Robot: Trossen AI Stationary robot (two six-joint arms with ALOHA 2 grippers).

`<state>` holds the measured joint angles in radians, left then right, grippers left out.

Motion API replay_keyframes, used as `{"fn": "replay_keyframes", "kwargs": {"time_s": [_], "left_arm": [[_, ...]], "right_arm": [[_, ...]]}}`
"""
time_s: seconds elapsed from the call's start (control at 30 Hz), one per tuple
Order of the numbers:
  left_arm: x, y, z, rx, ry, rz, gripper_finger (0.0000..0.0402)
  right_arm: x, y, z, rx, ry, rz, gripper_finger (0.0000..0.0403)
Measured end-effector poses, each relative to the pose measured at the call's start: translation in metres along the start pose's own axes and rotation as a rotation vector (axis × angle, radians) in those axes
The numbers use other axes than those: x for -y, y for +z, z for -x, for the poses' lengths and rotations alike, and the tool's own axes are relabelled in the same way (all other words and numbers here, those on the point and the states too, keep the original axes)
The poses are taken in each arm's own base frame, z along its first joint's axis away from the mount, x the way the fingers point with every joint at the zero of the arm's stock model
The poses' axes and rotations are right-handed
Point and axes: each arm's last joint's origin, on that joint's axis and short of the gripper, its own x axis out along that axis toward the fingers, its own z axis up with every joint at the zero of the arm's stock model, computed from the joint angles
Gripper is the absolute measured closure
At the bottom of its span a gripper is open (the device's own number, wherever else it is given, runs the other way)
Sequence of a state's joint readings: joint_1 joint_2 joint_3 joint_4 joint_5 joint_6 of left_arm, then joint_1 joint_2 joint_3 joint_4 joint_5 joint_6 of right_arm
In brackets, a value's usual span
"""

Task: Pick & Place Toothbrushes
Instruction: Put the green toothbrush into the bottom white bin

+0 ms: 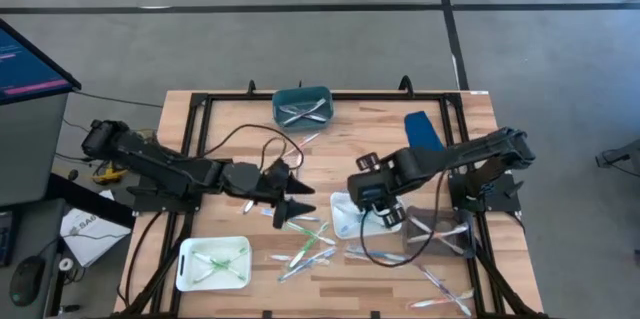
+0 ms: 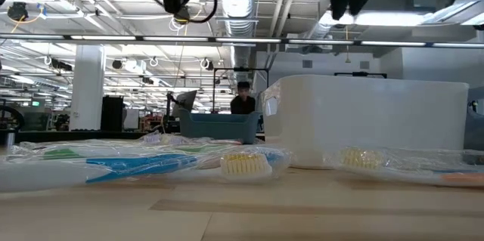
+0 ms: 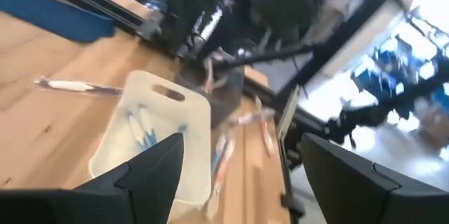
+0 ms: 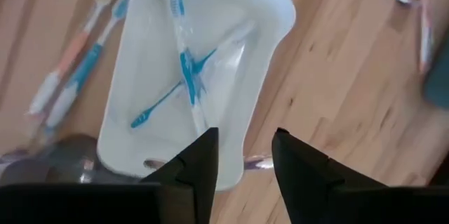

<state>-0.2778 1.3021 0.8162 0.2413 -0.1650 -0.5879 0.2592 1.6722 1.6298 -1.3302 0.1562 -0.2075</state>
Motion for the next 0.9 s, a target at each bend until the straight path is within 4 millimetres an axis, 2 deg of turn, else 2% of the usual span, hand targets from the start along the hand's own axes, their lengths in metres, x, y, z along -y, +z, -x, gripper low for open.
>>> {"fn": "replay_keyframes", "kwargs": {"time_s": [0.27, 0.5, 0.7, 0.9], "left_arm": [[0.007, -0.021, -0.011, -0.079, -0.025, -0.031, 0.0119], [-0.003, -0.045, -0.026, -0.209, 0.045, -0.064, 0.0126], [-0.021, -0.078, -0.032, -0.470, 0.136, -0.206, 0.0152], [-0.027, -0.091, -0.040, -0.542, 0.113, -0.255, 0.0150]], "right_arm": [[0.010, -0.037, 0.057, 0.186, -0.035, -0.182, 0.0295], [0.015, -0.061, 0.096, 0.418, 0.026, -0.352, 0.0294], [0.013, -0.068, 0.112, 0.531, 0.068, -0.424, 0.0294], [0.009, -0.066, 0.112, 0.533, 0.085, -0.435, 0.0294]]}}
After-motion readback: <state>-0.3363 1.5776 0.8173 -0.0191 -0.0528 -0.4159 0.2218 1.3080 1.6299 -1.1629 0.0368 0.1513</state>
